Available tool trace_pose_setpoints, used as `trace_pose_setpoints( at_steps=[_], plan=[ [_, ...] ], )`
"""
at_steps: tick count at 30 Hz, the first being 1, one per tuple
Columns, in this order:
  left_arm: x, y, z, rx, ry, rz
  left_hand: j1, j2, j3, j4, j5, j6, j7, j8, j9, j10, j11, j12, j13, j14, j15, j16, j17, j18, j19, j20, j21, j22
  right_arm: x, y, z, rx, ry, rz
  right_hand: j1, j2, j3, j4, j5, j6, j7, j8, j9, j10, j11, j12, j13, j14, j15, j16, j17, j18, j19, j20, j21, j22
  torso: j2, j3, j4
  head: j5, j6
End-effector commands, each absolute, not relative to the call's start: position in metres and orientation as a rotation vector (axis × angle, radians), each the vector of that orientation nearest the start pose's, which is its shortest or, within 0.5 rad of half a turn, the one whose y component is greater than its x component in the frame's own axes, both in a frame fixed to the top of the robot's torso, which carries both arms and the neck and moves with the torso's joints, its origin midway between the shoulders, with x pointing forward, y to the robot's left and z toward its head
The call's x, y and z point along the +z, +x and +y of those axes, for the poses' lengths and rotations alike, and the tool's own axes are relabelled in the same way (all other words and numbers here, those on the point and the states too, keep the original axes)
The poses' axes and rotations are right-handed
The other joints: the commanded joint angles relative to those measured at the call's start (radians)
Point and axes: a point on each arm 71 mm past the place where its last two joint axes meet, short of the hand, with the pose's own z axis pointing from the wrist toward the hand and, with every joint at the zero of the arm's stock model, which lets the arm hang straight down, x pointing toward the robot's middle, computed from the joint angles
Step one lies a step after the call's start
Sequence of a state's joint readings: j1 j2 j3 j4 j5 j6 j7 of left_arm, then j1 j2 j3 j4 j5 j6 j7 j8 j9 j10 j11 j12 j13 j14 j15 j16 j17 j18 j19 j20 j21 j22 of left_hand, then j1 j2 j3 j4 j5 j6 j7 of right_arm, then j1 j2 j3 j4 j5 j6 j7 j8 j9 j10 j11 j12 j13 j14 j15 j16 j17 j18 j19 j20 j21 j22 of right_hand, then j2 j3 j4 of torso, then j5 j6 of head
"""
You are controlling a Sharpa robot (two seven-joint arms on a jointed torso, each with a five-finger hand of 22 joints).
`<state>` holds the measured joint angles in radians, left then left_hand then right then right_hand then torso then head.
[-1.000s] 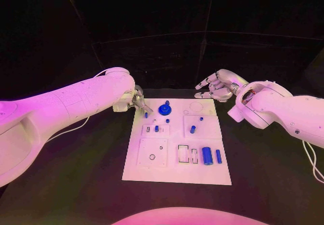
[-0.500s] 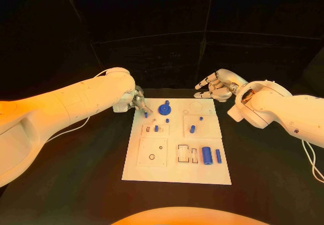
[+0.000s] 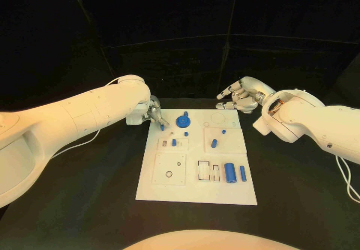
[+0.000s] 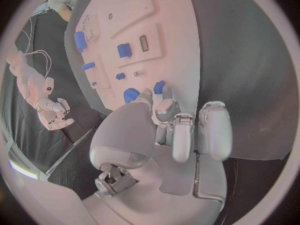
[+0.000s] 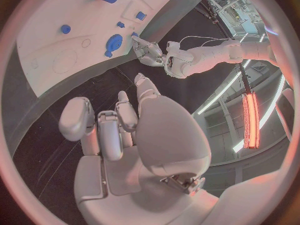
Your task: Assemble the parts on the task board
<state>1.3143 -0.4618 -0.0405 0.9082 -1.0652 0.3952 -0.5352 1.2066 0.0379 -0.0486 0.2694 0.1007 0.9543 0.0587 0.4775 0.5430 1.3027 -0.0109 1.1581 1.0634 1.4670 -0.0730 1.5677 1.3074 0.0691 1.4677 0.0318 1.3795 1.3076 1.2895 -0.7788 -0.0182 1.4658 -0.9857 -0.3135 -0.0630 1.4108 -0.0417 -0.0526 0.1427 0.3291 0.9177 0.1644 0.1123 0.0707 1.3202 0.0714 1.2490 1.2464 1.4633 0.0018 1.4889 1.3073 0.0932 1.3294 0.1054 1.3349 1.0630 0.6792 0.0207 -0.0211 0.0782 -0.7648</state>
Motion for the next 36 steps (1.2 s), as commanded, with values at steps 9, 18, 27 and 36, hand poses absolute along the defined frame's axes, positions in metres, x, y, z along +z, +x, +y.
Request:
trace_pose_setpoints(
  at_steps=[9,18,27,36],
  plan=[
    [-0.204,0.582,0.204,-0.179,-0.236,2.426,0.089,0.036,0.048,-0.05,0.002,0.003,-0.005,0.012,-0.002,0.003,-0.008,0.004,-0.003,0.104,-0.007,0.003,0.263,-0.013,0.016,-0.003,0.001,0.018,-0.139,0.515,-0.187,0.911,0.235,1.679,0.002,0.011,-0.006,-0.001,0.005,0.002,-0.003,0.006,0.0,-0.006,0.002,-0.005,-0.001,0.072,-0.006,-0.004,0.11,0.006,-0.007,-0.003,-0.005,-0.001,0.0,-0.0001,-0.0004,0.0,-0.003],
    [-0.204,0.582,0.204,-0.185,-0.241,2.43,0.159,0.043,0.105,-0.102,0.004,-0.004,-0.01,0.013,-0.005,0.0,-0.013,-0.003,-0.01,0.104,-0.011,0.003,0.263,-0.013,0.016,-0.007,0.0,0.018,-0.139,0.515,-0.187,0.91,0.235,1.679,0.002,0.011,-0.006,-0.001,0.005,0.002,-0.003,0.006,0.0,-0.006,0.002,-0.005,-0.001,0.072,-0.006,-0.004,0.11,0.006,-0.007,-0.003,-0.005,-0.001,0.0,0.0,-0.0004,-0.001,-0.004],
    [-0.204,0.579,0.205,-0.242,-0.289,2.424,0.223,0.032,0.264,-0.178,0.007,-0.02,-0.007,0.021,0.0,-0.003,-0.012,-0.018,-0.023,0.104,-0.01,0.003,0.263,-0.012,0.013,-0.008,-0.009,0.012,-0.139,0.515,-0.187,0.91,0.235,1.678,0.002,0.012,-0.006,0.0,0.006,0.003,-0.003,0.006,0.0,-0.006,0.002,-0.005,-0.001,0.072,-0.006,-0.004,0.109,0.006,-0.007,-0.003,-0.006,-0.002,0.0,0.0003,0.0003,-0.004,-0.006],
    [-0.199,0.571,0.212,-0.319,-0.348,2.376,0.164,-0.034,0.423,-0.202,0.004,-0.028,-0.006,0.047,0.023,0.003,-0.011,-0.026,-0.037,0.104,-0.007,0.003,0.263,-0.01,0.012,-0.005,-0.016,0.008,-0.139,0.515,-0.189,0.908,0.236,1.677,0.002,0.013,-0.007,0.001,0.006,0.003,-0.003,0.007,0.0,-0.006,0.002,-0.004,-0.001,0.072,-0.006,-0.004,0.109,0.006,-0.007,-0.003,-0.006,-0.002,-0.001,0.0006,0.0022,-0.002,-0.007]
  ],
)
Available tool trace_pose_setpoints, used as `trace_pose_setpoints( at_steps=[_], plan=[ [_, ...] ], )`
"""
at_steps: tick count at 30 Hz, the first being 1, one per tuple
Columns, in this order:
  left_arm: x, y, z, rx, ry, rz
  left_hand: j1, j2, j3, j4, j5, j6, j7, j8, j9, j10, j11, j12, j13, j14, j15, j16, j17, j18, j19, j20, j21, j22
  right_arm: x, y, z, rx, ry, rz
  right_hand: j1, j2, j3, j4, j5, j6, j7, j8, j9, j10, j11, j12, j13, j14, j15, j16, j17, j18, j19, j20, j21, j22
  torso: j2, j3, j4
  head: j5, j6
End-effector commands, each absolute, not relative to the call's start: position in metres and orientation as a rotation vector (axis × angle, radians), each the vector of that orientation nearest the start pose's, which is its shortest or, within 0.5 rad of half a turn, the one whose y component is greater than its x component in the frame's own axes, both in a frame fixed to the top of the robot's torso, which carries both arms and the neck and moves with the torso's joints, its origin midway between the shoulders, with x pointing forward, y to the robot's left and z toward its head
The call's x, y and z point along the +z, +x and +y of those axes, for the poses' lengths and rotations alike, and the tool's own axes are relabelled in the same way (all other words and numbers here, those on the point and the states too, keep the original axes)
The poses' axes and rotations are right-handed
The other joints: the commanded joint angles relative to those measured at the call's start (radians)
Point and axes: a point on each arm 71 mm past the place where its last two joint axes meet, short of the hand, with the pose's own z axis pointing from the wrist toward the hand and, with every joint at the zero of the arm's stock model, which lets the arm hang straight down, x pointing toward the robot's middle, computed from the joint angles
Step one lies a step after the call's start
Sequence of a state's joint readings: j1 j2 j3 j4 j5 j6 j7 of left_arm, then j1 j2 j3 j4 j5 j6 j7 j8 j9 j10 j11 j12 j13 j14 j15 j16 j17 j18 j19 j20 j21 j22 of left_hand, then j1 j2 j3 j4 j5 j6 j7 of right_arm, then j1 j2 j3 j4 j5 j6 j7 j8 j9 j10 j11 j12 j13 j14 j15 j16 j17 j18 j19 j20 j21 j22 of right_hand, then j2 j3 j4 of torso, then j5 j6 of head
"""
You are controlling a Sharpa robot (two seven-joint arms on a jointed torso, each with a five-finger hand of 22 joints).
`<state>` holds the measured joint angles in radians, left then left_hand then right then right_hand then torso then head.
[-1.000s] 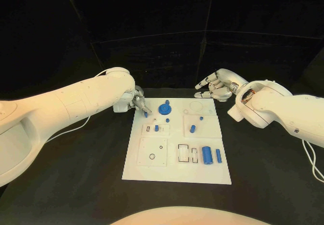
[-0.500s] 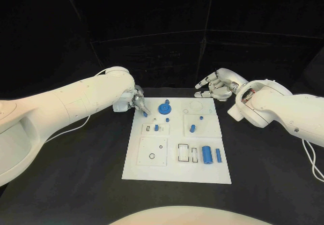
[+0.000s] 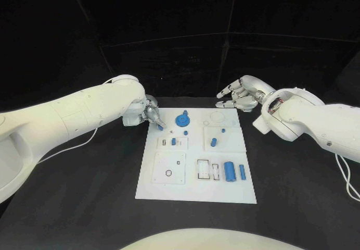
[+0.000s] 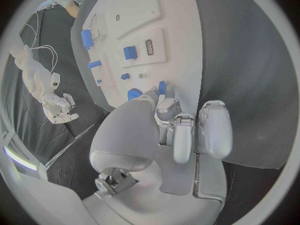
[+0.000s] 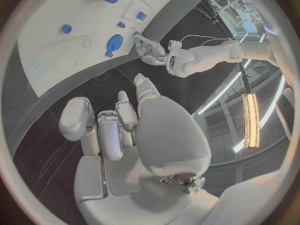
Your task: Assemble the parts on the task board
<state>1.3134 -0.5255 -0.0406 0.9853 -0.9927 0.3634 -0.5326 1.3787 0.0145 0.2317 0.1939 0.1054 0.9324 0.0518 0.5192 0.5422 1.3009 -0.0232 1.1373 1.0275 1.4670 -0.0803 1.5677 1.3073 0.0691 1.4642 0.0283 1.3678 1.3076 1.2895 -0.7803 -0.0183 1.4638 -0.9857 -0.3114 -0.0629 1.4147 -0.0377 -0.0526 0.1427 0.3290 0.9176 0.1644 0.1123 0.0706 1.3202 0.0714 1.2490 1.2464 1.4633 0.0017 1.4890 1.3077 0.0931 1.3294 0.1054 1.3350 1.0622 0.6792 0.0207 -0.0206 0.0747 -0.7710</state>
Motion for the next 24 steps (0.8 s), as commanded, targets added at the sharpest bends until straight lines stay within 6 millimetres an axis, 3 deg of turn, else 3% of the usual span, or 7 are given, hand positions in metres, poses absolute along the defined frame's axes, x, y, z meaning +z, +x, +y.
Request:
trace_pose_setpoints(
  at_steps=[1,13,24],
  plan=[
    [-0.198,0.57,0.213,-0.325,-0.352,2.372,-0.012,-0.013,0.15,-0.127,-0.001,-0.006,0.001,0.007,0.025,0.005,0.001,-0.006,-0.002,0.104,0.0,0.003,0.263,-0.01,0.016,-0.002,-0.005,0.008,-0.139,0.515,-0.189,0.908,0.237,1.677,-0.003,0.01,-0.007,0.002,0.006,0.003,-0.003,0.007,0.0,-0.006,0.002,-0.004,-0.001,0.072,-0.006,-0.004,0.108,0.006,-0.007,-0.003,-0.006,-0.001,-0.001,0.0004,0.0011,0.002,0.0],
    [-0.185,0.548,0.223,-0.391,-0.405,2.259,-0.061,-0.051,0.255,-0.146,-0.002,-0.008,-0.001,0.03,0.043,0.009,-0.001,-0.012,-0.016,0.104,-0.003,0.003,0.263,-0.009,0.016,-0.003,-0.011,0.005,-0.139,0.515,-0.193,0.901,0.241,1.676,-0.004,0.011,-0.007,0.003,0.007,0.003,-0.003,0.007,0.0,-0.006,0.002,-0.004,-0.001,0.071,-0.006,-0.005,0.108,0.006,-0.007,-0.003,-0.006,-0.002,-0.001,0.0007,-0.0002,0.014,-0.002],
    [-0.186,0.525,0.222,-0.405,-0.36,2.202,-0.074,-0.062,0.282,-0.152,-0.003,-0.01,-0.001,0.037,0.049,0.01,-0.001,-0.016,-0.022,0.104,-0.003,0.003,0.263,-0.009,0.016,-0.003,-0.013,0.003,-0.139,0.516,-0.195,0.895,0.245,1.677,-0.004,0.011,-0.007,0.003,0.007,0.003,-0.003,0.007,0.0,-0.006,0.002,-0.004,-0.001,0.071,-0.006,-0.005,0.108,0.006,-0.007,-0.003,-0.006,-0.002,-0.001,-0.0008,0.0003,0.018,-0.007]
  ],
)
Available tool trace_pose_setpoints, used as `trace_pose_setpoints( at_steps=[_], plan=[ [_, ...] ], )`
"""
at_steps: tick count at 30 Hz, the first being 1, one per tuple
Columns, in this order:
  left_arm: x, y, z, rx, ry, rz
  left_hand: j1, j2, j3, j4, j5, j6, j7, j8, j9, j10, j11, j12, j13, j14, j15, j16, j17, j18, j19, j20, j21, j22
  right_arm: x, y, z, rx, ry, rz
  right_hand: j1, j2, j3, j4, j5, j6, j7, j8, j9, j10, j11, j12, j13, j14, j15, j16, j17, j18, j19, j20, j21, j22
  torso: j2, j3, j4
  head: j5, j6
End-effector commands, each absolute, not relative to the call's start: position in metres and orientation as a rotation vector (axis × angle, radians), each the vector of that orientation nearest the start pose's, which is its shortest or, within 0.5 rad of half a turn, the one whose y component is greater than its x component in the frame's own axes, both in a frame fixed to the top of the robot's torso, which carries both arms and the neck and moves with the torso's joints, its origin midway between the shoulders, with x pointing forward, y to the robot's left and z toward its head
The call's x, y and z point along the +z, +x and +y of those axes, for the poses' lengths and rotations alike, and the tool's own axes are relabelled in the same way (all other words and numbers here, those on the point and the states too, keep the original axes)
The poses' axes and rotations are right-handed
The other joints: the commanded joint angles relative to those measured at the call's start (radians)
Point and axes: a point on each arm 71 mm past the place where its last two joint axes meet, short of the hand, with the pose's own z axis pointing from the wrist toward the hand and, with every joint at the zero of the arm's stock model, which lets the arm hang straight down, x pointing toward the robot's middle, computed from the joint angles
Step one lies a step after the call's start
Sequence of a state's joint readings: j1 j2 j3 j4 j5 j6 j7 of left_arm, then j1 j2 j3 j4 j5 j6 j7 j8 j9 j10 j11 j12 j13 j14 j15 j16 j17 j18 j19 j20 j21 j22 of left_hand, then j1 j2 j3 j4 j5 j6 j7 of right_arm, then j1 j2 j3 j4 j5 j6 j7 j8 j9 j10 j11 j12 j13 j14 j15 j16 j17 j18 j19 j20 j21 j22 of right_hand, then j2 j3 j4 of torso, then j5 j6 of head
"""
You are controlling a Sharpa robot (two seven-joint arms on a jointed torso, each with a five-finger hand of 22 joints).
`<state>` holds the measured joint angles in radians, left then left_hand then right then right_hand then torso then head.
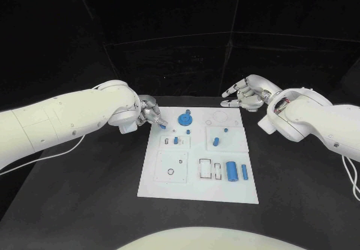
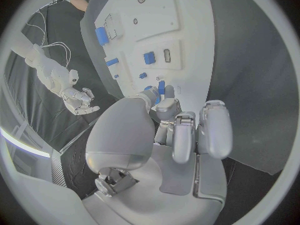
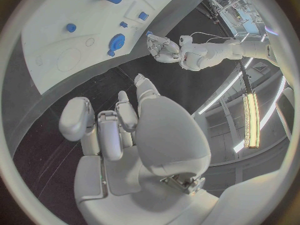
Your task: Assemble the parts on the task board
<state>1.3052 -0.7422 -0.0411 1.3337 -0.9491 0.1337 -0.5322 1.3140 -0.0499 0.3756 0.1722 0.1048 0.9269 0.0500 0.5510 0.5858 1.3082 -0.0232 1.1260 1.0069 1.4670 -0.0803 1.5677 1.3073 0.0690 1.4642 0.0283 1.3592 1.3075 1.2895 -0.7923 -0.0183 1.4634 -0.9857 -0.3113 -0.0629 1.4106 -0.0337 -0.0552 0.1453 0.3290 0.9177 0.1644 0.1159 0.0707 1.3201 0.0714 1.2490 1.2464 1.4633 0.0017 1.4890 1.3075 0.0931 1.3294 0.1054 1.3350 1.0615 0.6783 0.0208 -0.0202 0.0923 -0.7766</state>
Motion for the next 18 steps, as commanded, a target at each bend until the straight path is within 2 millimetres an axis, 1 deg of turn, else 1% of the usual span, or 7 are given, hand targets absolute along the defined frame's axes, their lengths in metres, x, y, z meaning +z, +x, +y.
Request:
trace_pose_setpoints(
  at_steps=[1,5,9,14,18],
  plan=[
    [-0.187,0.522,0.222,-0.402,-0.35,2.199,-0.01,0.003,0.139,-0.13,-0.002,-0.005,0.0,0.005,0.006,0.003,-0.001,-0.005,-0.002,0.104,-0.003,0.003,0.263,-0.009,0.016,-0.003,-0.005,0.003,-0.139,0.516,-0.195,0.895,0.245,1.677,0.0,0.007,-0.005,0.001,0.007,0.003,-0.003,0.004,0.0,-0.006,0.002,-0.005,-0.001,0.071,-0.006,-0.005,0.108,0.006,-0.007,-0.003,-0.006,-0.001,0.0,-0.0005,-0.0003,0.002,-0.002],
    [-0.193,0.516,0.22,-0.39,-0.319,2.19,-0.01,0.003,0.139,-0.13,-0.002,-0.005,0.0,0.005,0.006,0.003,-0.001,-0.005,-0.002,0.104,-0.003,0.003,0.263,-0.009,0.016,-0.003,-0.005,0.003,-0.139,0.516,-0.195,0.895,0.245,1.677,0.0,0.007,-0.005,0.001,0.007,0.003,-0.003,0.004,0.0,-0.006,0.002,-0.005,-0.001,0.071,-0.006,-0.005,0.108,0.006,-0.007,-0.003,-0.006,-0.001,0.0,-0.0006,-0.0013,0.005,-0.003],
    [-0.2,0.509,0.218,-0.391,-0.305,2.189,-0.014,-0.001,0.145,-0.132,-0.003,-0.005,0.0,0.008,0.007,0.005,-0.001,-0.003,0.0,0.104,-0.003,0.003,0.263,-0.009,0.016,-0.004,-0.005,0.004,-0.139,0.516,-0.195,0.895,0.244,1.678,0.0,0.007,-0.005,0.001,0.007,0.003,-0.003,0.004,0.0,-0.006,0.002,-0.005,-0.001,0.071,-0.006,-0.005,0.108,0.006,-0.007,-0.003,-0.006,-0.001,0.001,-0.0015,-0.0023,0.004,-0.005],
    [-0.204,0.503,0.214,-0.399,-0.293,2.195,-0.014,-0.001,0.145,-0.132,-0.003,-0.005,0.0,0.008,0.007,0.005,-0.001,-0.003,0.0,0.104,-0.003,0.003,0.263,-0.009,0.016,-0.004,-0.005,0.004,-0.139,0.516,-0.195,0.896,0.244,1.678,0.0,0.007,-0.005,0.001,0.007,0.003,-0.003,0.004,0.0,-0.006,0.002,-0.005,-0.001,0.071,-0.006,-0.005,0.108,0.006,-0.007,-0.003,-0.006,-0.001,0.001,0.0,-0.003,0.007,-0.006],
    [-0.207,0.501,0.213,-0.392,-0.277,2.2,-0.015,-0.002,0.147,-0.132,-0.003,-0.004,0.0,0.008,0.008,0.005,-0.001,-0.003,0.0,0.104,-0.003,0.003,0.263,-0.009,0.016,-0.004,-0.005,0.004,-0.139,0.517,-0.195,0.896,0.243,1.678,0.0,0.007,-0.005,0.001,0.007,0.003,-0.003,0.004,0.0,-0.006,0.002,-0.005,-0.001,0.071,-0.006,-0.005,0.108,0.006,-0.007,-0.003,-0.006,-0.001,0.0,-0.0004,-0.0031,0.007,-0.006]
  ],
)
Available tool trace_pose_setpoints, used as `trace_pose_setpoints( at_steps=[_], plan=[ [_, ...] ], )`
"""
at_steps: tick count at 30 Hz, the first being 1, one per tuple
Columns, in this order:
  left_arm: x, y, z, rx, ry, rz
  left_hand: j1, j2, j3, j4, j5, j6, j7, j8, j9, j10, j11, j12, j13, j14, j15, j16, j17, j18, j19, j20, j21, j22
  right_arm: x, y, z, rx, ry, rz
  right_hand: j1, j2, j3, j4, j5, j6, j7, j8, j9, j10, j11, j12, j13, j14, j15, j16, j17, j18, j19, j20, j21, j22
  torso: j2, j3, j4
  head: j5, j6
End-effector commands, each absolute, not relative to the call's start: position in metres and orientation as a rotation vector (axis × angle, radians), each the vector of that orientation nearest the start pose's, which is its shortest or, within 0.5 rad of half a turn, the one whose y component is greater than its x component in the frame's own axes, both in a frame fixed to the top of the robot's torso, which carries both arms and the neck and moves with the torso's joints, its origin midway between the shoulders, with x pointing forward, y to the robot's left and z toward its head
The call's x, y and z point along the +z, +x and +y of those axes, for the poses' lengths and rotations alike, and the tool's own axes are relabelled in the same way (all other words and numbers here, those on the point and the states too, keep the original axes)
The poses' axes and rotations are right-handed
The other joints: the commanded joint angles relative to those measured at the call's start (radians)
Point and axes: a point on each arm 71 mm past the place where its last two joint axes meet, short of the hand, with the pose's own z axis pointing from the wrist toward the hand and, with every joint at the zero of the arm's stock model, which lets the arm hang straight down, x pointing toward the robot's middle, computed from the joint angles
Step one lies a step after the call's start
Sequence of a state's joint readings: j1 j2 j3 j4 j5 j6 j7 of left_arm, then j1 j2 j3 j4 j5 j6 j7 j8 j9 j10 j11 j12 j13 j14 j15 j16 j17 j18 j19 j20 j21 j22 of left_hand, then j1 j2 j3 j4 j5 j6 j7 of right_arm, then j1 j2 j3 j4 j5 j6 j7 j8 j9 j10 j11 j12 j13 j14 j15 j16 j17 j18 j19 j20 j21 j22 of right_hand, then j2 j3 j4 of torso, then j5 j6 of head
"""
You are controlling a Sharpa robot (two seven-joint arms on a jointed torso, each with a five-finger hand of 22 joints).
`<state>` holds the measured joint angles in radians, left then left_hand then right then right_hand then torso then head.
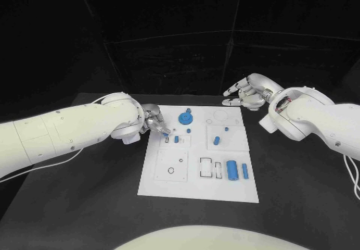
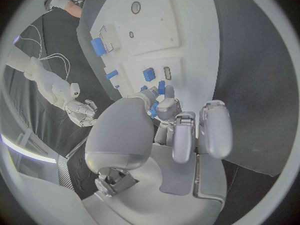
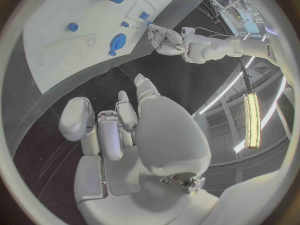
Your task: Assemble the parts on the task board
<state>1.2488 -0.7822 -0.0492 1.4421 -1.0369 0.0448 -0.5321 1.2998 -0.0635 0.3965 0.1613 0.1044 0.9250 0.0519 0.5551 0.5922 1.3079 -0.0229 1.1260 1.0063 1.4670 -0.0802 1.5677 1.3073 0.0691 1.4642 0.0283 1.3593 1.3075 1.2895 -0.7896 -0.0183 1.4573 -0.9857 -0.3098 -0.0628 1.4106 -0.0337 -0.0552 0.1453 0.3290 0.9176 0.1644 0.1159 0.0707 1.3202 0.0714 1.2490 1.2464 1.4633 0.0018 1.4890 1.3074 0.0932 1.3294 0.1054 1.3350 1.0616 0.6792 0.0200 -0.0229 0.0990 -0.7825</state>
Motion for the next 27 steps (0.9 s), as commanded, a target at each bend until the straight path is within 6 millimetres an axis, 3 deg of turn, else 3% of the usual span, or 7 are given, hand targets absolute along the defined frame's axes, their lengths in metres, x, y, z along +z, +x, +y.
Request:
trace_pose_setpoints(
  at_steps=[1,27],
  plan=[
    [-0.208,0.5,0.213,-0.389,-0.271,2.203,-0.001,0.012,0.126,-0.121,-0.003,-0.003,-0.002,0.004,0.002,0.006,-0.002,-0.003,0.0,0.104,-0.003,0.003,0.263,-0.009,0.016,-0.004,-0.005,0.004,-0.139,0.517,-0.195,0.896,0.243,1.678,0.0,0.007,-0.005,0.001,0.007,0.003,-0.003,0.004,0.0,-0.006,0.002,-0.004,-0.001,0.071,-0.006,-0.005,0.108,0.006,-0.007,-0.003,-0.006,-0.001,0.0,0.0001,-0.0002,0.0,-0.001],
    [-0.221,0.496,0.207,-0.356,-0.21,2.258,-0.003,0.009,0.133,-0.124,-0.003,-0.003,-0.003,0.006,0.004,0.006,-0.002,-0.005,-0.003,0.104,-0.004,0.003,0.263,-0.008,0.016,-0.004,-0.006,0.003,-0.139,0.517,-0.194,0.897,0.242,1.678,0.0,0.007,-0.005,0.001,0.007,0.003,-0.003,0.004,0.0,-0.006,0.002,-0.004,-0.001,0.071,-0.006,-0.005,0.108,0.006,-0.007,-0.003,-0.006,-0.001,0.0,0.0006,0.0002,-0.001,-0.006]
  ],
)
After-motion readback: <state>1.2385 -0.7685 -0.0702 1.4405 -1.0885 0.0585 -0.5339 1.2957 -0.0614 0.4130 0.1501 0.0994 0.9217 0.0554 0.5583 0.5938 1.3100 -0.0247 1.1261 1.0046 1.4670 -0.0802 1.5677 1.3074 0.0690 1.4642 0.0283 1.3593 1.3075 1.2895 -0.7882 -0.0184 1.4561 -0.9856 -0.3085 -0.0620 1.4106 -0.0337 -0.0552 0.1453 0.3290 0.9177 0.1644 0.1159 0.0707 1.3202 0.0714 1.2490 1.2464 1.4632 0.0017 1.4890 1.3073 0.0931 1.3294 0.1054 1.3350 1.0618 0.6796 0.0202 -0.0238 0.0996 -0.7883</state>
